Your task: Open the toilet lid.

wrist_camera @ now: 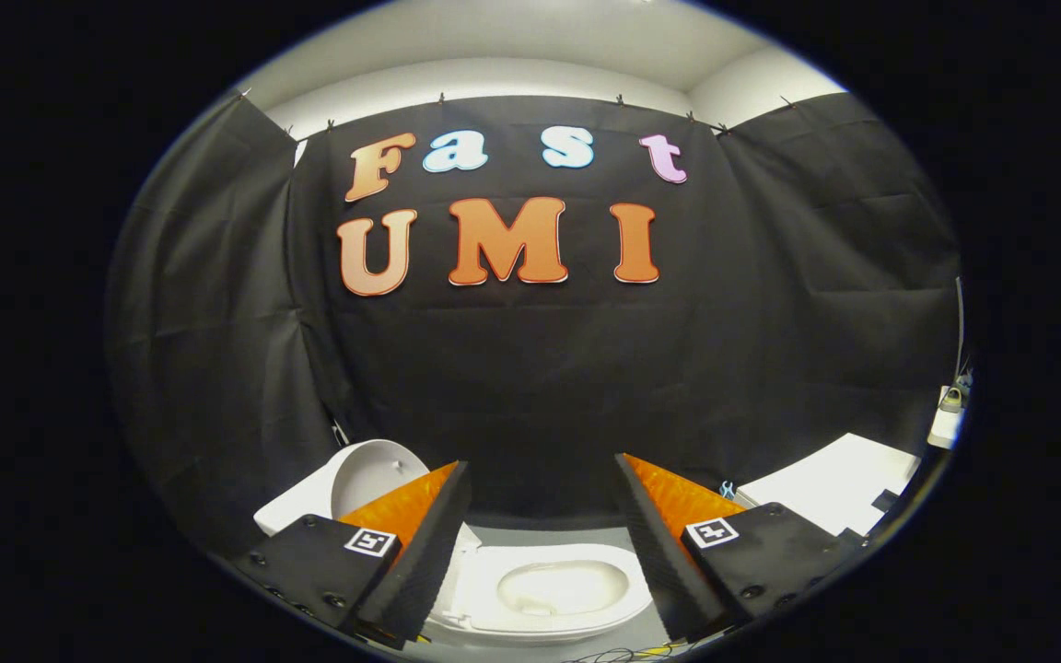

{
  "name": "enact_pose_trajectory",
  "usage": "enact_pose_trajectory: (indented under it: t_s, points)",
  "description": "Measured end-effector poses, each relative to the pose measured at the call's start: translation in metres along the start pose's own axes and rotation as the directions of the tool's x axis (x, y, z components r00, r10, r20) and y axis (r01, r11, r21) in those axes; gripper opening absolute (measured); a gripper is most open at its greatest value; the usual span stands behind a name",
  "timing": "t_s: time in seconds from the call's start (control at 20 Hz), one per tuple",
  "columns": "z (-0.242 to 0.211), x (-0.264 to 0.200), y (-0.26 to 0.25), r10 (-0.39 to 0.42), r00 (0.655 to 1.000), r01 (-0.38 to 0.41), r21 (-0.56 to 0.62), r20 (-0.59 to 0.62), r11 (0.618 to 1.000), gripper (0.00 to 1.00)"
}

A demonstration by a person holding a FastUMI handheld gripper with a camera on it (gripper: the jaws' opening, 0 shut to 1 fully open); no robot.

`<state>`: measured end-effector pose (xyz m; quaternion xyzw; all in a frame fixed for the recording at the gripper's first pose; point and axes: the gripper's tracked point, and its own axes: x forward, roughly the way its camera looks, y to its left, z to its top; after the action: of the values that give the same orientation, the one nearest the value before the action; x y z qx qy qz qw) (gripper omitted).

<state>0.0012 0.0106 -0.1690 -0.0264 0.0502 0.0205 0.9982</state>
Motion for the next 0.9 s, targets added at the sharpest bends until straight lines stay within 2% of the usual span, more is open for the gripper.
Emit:
enact_pose_trajectory:
  t_s: [0.9]
  points:
    - [-0.0039, -0.0023, -0.0009, -0.004, 1.0, 0.004, 0.028, -0.005, 1.0, 0.98]
